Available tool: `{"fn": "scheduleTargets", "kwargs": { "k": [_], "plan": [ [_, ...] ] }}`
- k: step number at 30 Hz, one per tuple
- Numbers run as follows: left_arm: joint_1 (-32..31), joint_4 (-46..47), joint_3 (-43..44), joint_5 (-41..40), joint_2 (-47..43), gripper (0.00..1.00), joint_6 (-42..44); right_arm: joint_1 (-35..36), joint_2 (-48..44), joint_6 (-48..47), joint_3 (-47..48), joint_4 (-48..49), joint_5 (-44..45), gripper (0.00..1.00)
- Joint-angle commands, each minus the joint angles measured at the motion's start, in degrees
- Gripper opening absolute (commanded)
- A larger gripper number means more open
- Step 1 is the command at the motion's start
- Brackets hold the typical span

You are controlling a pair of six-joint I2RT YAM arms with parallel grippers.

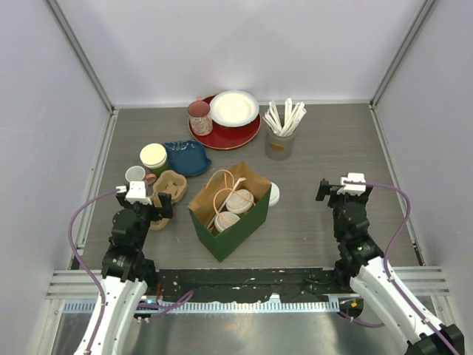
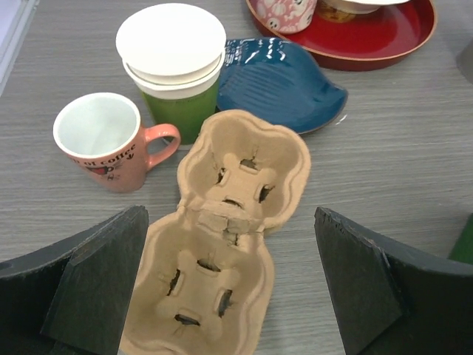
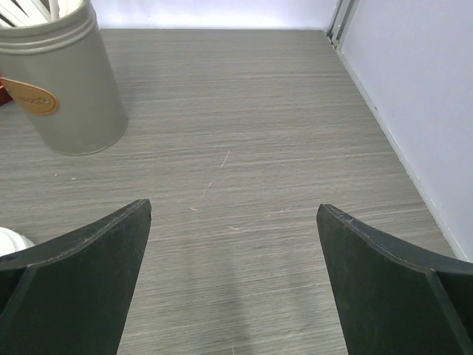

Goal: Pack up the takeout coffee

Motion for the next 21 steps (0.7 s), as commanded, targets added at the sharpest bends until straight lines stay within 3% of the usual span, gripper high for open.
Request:
{"fn": "scheduleTargets", "kwargs": {
  "k": [1,5,9,21],
  "plan": [
    [0.2,11.9,-5.7,-4.1,-0.9,1.0,4.1,0.1,-5.3,-1.0,-7.5,18.1,2.8,1.0],
    [0.3,12.9,-9.8,-7.0,-2.2,1.0,8.0,0.0,-6.6,0.1,-10.4,17.0,1.6,1.0],
    [0.2,12.6,-12.4,-9.3,-4.1,1.0,5.6,0.1,-6.9,1.1,-15.0,22.1,2.3,1.0],
    [0.2,11.2,-13.2,-8.1,-8.1,1.0,4.3,0.1,-1.8,2.1,-16.2,23.8,1.3,1.0]
  ]
}}
